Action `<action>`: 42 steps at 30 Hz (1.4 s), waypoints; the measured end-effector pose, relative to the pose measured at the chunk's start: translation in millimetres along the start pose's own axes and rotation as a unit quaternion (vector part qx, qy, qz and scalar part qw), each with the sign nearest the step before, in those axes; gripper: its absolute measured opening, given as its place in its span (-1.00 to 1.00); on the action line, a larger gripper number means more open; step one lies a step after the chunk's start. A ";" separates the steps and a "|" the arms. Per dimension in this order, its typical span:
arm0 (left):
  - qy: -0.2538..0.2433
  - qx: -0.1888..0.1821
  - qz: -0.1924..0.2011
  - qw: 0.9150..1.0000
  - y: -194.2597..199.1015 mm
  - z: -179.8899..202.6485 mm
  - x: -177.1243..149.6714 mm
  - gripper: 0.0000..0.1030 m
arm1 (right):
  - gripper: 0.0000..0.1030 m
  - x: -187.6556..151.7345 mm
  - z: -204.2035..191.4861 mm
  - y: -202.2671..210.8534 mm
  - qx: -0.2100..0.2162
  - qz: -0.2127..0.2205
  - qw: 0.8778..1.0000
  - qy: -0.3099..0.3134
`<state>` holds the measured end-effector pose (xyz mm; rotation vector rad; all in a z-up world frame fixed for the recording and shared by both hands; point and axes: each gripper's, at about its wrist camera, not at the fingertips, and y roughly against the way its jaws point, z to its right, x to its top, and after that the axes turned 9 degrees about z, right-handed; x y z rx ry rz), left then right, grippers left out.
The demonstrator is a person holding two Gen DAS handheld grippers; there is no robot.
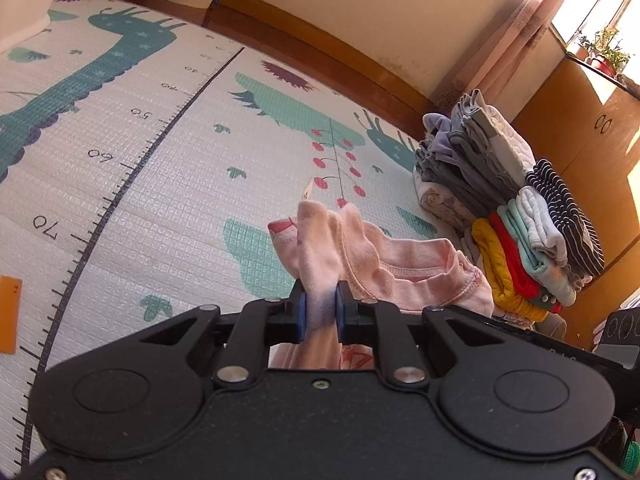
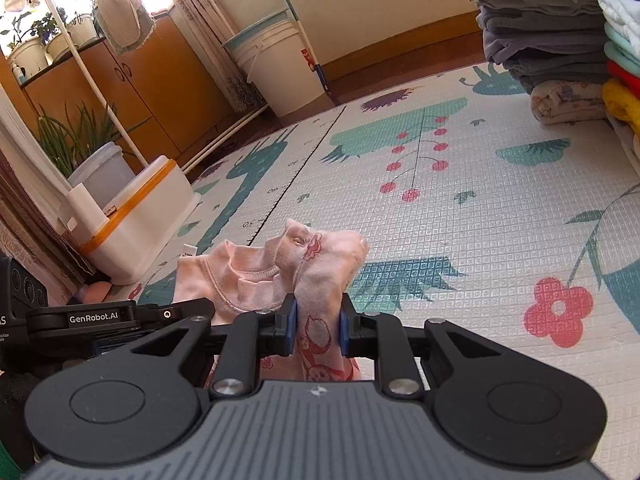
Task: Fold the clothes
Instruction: 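Lift the folded shirt with both grippers and carry it to the clothes stack, then lower the shirt onto the striped garment atop the stack with both grippers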
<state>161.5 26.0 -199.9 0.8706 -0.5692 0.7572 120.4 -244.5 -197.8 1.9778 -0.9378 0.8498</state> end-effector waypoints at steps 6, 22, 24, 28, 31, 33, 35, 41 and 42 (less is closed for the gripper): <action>-0.032 -0.049 0.052 0.997 6.8 38.1 11.7 -0.78 | -0.58 30.8 -4.4 37.6 0.001 0.063 0.997 0.054; -0.094 -0.234 0.077 0.965 -49.8 225.0 65.3 -0.78 | -0.58 158.2 77.8 185.6 -0.079 0.221 0.971 0.038; -0.103 -0.255 0.068 0.959 -69.3 253.1 65.2 -0.78 | -0.58 171.0 96.1 202.0 -0.093 0.233 0.968 0.032; -0.097 -0.271 0.044 0.957 -102.9 300.1 61.3 -0.78 | -0.58 206.4 145.8 225.5 -0.109 0.240 0.965 0.000; -0.086 -0.273 0.026 0.958 -124.5 335.8 60.8 -0.78 | -0.58 234.5 181.9 234.1 -0.109 0.239 0.965 -0.027; -0.086 -0.272 0.020 0.958 -135.2 357.2 63.9 -0.78 | -0.58 249.6 200.7 235.9 -0.110 0.234 0.965 -0.038; -0.089 -0.270 0.015 0.959 -145.1 376.0 68.9 -0.78 | -0.58 266.2 218.7 236.5 -0.108 0.229 0.966 -0.052; -0.101 -0.246 -0.006 0.964 -173.0 407.0 82.2 -0.78 | -0.58 304.3 267.6 222.1 -0.101 0.195 0.970 -0.105; -0.101 -0.240 -0.010 0.965 -177.0 408.5 84.2 -0.78 | -0.58 307.1 274.3 216.5 -0.103 0.187 0.970 -0.116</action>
